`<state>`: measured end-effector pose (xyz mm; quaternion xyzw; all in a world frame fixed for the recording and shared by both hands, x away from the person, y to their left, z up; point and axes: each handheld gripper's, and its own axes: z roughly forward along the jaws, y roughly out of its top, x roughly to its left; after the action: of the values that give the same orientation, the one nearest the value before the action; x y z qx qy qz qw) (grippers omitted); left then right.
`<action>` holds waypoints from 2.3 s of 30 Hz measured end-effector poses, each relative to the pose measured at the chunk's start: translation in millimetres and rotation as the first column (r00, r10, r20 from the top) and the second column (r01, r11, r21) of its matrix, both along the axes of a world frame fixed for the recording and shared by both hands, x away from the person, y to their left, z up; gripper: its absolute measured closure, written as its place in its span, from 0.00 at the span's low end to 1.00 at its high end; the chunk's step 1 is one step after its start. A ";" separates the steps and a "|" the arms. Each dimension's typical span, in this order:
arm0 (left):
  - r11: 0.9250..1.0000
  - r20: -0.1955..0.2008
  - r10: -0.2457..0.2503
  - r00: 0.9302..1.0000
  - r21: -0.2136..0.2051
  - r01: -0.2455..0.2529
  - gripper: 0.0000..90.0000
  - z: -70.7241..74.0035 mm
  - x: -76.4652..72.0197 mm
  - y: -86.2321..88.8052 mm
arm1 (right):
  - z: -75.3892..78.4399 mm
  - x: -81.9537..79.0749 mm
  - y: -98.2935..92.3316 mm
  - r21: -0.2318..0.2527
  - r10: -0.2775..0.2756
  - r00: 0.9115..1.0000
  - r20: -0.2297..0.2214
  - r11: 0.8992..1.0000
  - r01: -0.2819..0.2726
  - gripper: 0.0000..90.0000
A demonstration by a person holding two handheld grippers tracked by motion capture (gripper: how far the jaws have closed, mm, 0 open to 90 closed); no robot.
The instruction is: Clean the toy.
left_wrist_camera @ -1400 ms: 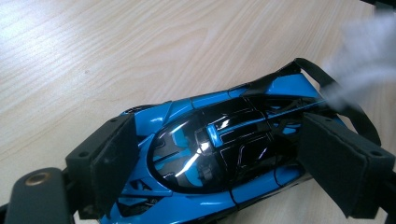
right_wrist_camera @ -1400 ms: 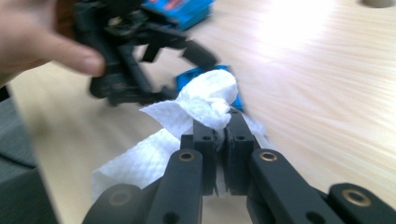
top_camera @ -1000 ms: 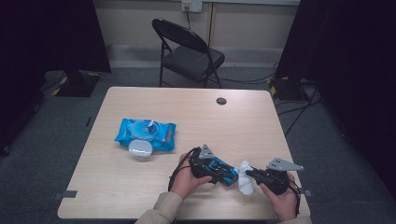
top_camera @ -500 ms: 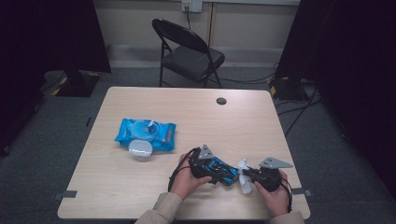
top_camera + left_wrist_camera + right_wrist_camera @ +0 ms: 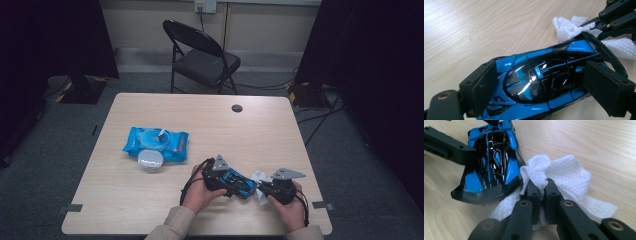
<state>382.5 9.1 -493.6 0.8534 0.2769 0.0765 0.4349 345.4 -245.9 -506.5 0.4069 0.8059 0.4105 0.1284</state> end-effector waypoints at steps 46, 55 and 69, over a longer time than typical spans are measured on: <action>1.000 0.009 0.000 1.000 -0.010 0.000 0.14 -1.2 0.9 3.8 | 5.1 -31.1 10.0 -0.044 0.128 0.992 -0.018 0.991 -0.128 0.95; 1.000 0.011 0.002 1.000 -0.010 -0.001 0.14 -1.5 0.6 4.0 | 7.0 -39.4 23.5 -0.062 0.179 0.983 -0.024 0.982 -0.181 0.95; 1.000 0.013 0.003 1.000 -0.017 -0.003 0.14 -2.0 0.3 4.4 | 7.3 -41.9 31.6 -0.055 0.214 0.976 -0.033 0.975 -0.215 0.96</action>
<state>382.8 13.5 -495.6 0.8488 0.2760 0.0805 0.4436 303.5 -214.2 -499.1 0.3190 0.8584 0.3928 0.0844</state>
